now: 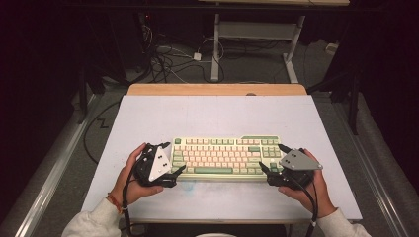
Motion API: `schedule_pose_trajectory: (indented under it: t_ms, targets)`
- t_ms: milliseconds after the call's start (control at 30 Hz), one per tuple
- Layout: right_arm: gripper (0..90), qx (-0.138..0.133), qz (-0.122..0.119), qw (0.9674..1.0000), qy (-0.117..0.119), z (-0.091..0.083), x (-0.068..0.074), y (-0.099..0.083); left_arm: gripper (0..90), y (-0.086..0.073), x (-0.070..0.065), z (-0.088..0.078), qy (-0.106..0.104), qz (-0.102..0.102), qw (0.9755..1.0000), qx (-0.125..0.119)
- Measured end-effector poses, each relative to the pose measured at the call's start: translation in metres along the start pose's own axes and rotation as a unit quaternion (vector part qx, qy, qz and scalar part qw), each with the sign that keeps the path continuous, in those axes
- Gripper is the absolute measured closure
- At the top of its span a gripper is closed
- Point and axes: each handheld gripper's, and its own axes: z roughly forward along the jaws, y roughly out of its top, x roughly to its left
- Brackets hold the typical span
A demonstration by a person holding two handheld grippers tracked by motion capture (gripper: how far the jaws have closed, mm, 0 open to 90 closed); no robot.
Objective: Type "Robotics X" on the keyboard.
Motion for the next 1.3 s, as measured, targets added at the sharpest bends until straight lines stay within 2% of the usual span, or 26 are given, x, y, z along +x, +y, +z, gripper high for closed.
schedule_pose_trajectory:
  t_ms: [267,500,767,933,1033,1167,1300]
  targets:
    - [20.4,0.006,-0.01,0.9999,-0.013,-0.006,0.0,-0.007,16.6,-0.016,-0.001,-0.005,0.005,-0.008,0.9999,0.008]
    - [20.2,0.01,-0.008,0.9997,-0.022,-0.011,-0.004,-0.016,16.6,-0.029,-0.001,-0.006,0.007,-0.012,0.9996,0.024]
    - [20.1,0.021,-0.001,0.9993,-0.031,-0.014,-0.009,-0.029,16.5,-0.043,0.0,-0.008,0.008,-0.017,0.9988,0.046]
    - [19.9,0.026,0.006,0.999,-0.035,-0.015,-0.012,-0.037,16.5,-0.051,0.0,-0.008,-0.001,-0.025,0.9983,0.052]
    - [19.9,0.03,0.01,0.9988,-0.037,-0.017,-0.014,-0.043,16.5,-0.057,-0.001,-0.008,0.0,-0.021,0.998,0.06]
    - [19.9,0.035,0.022,0.9984,-0.038,-0.018,-0.016,-0.052,16.5,-0.064,-0.001,-0.009,-0.006,-0.029,0.9974,0.066]
    - [19.9,0.045,0.026,0.9977,-0.043,-0.019,-0.016,-0.06,16.5,-0.069,-0.004,-0.009,-0.008,-0.029,0.9965,0.079]
